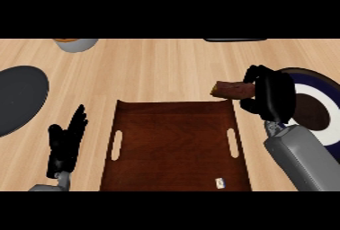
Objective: Pick the sweet potato from the tray and place it in the plate
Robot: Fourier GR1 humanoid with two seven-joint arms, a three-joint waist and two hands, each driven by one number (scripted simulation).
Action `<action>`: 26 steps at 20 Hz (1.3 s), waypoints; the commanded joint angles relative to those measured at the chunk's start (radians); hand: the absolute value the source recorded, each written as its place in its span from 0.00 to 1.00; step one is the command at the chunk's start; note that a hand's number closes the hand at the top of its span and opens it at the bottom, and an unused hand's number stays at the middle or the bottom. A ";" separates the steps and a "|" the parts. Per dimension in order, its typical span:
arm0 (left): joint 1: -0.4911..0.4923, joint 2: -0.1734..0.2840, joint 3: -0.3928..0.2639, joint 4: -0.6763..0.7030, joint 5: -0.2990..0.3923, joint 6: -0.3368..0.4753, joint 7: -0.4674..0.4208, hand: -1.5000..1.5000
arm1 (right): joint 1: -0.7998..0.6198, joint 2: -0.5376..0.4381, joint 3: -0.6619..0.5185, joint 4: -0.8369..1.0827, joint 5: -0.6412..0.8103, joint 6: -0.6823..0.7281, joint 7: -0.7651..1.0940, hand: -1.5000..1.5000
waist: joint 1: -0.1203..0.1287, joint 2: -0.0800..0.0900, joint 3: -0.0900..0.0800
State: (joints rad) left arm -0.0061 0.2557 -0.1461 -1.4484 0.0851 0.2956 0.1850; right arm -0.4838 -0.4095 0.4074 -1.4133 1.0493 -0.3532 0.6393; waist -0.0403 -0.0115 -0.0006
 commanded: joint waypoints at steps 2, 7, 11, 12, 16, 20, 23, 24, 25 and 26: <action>0.007 -0.023 -0.023 -0.010 -0.027 0.005 -0.007 0.50 | 0.134 -0.117 -0.121 -0.220 0.024 -0.001 0.084 1.00 | 0.017 0.005 0.000; -0.094 -0.023 0.027 0.076 -0.008 -0.050 -0.001 0.50 | 0.178 -0.108 -0.234 -0.219 0.007 0.018 0.082 1.00 | 0.033 0.011 0.000; -0.063 0.001 0.054 0.010 -0.012 -0.080 0.009 0.50 | 0.220 -0.098 -0.316 -0.193 -0.008 -0.013 0.020 1.00 | 0.040 0.011 0.001; -0.036 -0.066 0.001 0.042 -0.058 -0.030 -0.005 0.50 | 0.168 -0.102 -0.330 -0.168 -0.041 0.056 0.008 1.00 | 0.042 0.012 0.000; -0.066 -0.029 0.044 -0.010 -0.032 -0.078 0.053 0.50 | 0.219 -0.136 -0.430 -0.073 -0.105 -0.003 -0.117 1.00 | 0.041 0.011 0.001; 0.006 -0.029 0.029 -0.040 -0.042 -0.083 0.018 0.50 | 0.173 -0.149 -0.481 0.196 -0.154 -0.062 -0.260 1.00 | 0.054 0.015 0.002; -0.019 -0.036 0.039 -0.017 -0.054 -0.077 0.013 0.50 | 0.139 -0.183 -0.505 0.217 -0.234 0.097 -0.270 1.00 | 0.048 0.014 0.001; -0.074 -0.049 0.030 0.018 -0.059 -0.081 0.032 0.50 | 0.145 -0.182 -0.505 0.259 -0.255 0.101 -0.318 1.00 | 0.045 0.015 0.001; -0.031 -0.060 0.036 0.014 -0.065 -0.062 0.001 0.50 | 0.147 -0.158 -0.506 0.302 -0.262 0.084 -0.347 1.00 | 0.049 0.015 0.001; -0.008 -0.037 0.033 -0.048 -0.069 -0.066 0.042 0.50 | 0.103 -0.194 -0.539 0.352 -0.297 0.133 -0.373 1.00 | 0.055 0.014 0.002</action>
State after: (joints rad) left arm -0.0315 0.2102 -0.1138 -1.4564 0.0286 0.2256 0.2003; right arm -0.3424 -0.5767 -0.0833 -1.1991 0.8294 -0.2796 0.3624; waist 0.0082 0.0024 0.0007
